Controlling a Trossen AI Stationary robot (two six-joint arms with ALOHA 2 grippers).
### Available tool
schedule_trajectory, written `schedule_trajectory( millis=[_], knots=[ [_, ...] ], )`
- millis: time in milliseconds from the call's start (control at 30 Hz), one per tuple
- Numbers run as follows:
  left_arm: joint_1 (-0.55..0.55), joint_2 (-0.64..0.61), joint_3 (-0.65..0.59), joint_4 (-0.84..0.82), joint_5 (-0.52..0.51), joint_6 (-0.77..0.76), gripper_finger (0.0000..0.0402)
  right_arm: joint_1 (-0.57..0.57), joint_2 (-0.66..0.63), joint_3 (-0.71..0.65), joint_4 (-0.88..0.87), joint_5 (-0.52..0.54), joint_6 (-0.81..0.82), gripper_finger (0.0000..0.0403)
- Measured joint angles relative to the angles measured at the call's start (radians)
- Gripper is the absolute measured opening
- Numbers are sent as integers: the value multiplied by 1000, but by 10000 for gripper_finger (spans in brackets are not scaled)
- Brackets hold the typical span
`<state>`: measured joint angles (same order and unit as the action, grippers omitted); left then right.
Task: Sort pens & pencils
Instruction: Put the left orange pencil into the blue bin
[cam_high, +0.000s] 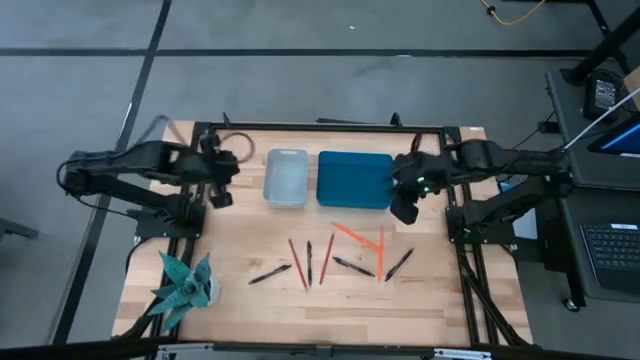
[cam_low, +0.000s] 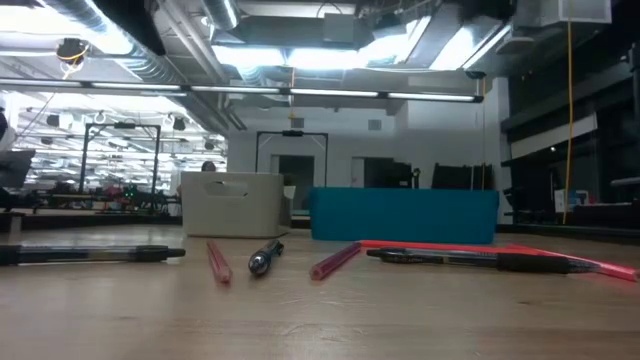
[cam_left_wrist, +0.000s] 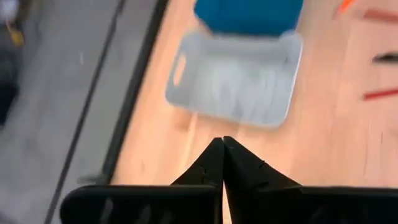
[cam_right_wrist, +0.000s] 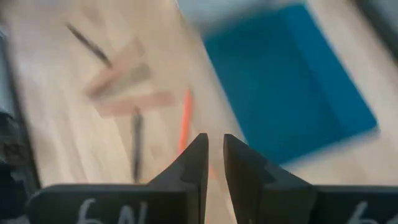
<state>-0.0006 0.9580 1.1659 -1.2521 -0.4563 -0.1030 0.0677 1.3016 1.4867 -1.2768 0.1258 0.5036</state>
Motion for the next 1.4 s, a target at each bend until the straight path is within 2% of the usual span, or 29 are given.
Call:
schedule_trajectory(
  millis=[133,367,633,767,967,1167,1400],
  knots=[
    [0,138,62,-98,2,-170,0,0,71,-5,-115,-37,13,53],
    [-60,262,85,-178,57,-543,0,0,136,-81,-85,-49,-46,53],
    [-302,274,71,-180,52,-950,0,21,144,-262,128,-220,-89,53],
    [-398,294,71,-180,29,-1103,0,38,144,-372,309,-238,-105,53],
    [-448,375,70,-187,31,-1164,0,24,144,-517,605,-325,-116,53],
    [-438,455,70,-240,40,-1170,0,5,144,-591,625,-330,-42,53],
    [-418,525,69,-240,63,-1147,0,4,199,-643,774,-369,20,53]
  ],
)
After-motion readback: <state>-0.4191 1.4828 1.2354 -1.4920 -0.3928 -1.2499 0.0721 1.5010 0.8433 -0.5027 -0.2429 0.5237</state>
